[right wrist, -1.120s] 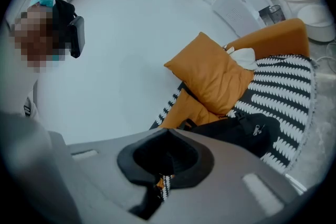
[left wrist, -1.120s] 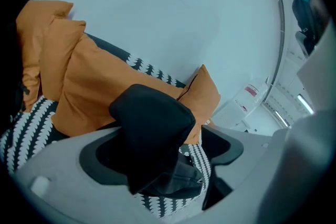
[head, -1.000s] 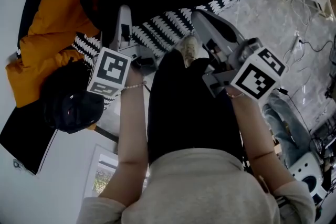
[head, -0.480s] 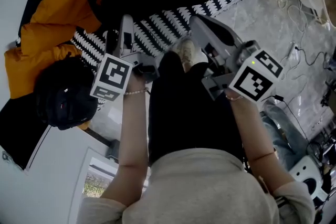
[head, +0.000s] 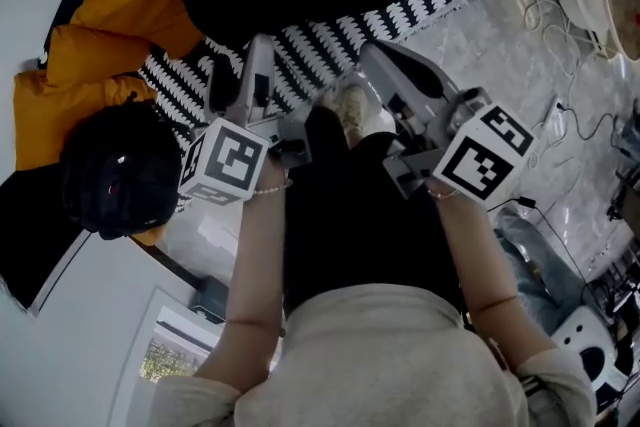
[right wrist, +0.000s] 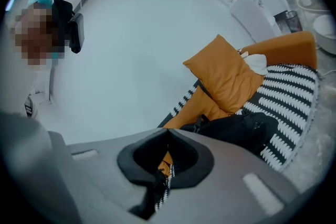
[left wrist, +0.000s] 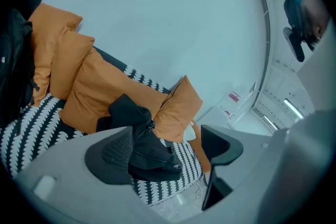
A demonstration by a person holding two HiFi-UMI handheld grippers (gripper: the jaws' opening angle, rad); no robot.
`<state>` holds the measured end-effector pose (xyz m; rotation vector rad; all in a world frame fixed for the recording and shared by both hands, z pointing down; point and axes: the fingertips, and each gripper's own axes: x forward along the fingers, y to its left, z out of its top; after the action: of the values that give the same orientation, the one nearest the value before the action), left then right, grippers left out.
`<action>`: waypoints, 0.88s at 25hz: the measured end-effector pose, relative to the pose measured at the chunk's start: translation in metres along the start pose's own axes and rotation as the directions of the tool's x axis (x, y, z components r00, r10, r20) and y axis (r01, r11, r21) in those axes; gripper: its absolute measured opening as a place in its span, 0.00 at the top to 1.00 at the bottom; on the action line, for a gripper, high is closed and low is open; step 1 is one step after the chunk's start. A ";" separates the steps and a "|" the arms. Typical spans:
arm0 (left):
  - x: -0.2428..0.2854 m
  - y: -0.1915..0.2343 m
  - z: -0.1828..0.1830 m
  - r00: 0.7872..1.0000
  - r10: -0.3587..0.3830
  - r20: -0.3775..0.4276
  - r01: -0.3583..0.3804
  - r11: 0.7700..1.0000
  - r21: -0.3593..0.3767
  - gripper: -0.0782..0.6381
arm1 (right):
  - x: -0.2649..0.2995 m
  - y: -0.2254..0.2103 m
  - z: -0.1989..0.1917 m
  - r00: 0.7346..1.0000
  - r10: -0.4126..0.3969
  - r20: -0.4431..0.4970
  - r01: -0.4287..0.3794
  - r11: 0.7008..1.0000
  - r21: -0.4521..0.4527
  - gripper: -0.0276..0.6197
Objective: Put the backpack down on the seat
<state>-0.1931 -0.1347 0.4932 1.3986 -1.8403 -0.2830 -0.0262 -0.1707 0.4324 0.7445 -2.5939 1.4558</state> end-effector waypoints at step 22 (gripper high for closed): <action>-0.139 -0.177 0.026 0.914 -0.401 0.066 0.391 0.911 0.130 0.63 | -0.106 0.116 0.016 0.990 0.122 0.066 -0.107 0.974 -0.198 0.95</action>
<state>-0.0743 -0.0833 0.3077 1.8684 -1.6509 -0.4593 0.0183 -0.0943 0.3013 0.6500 -2.8286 1.1976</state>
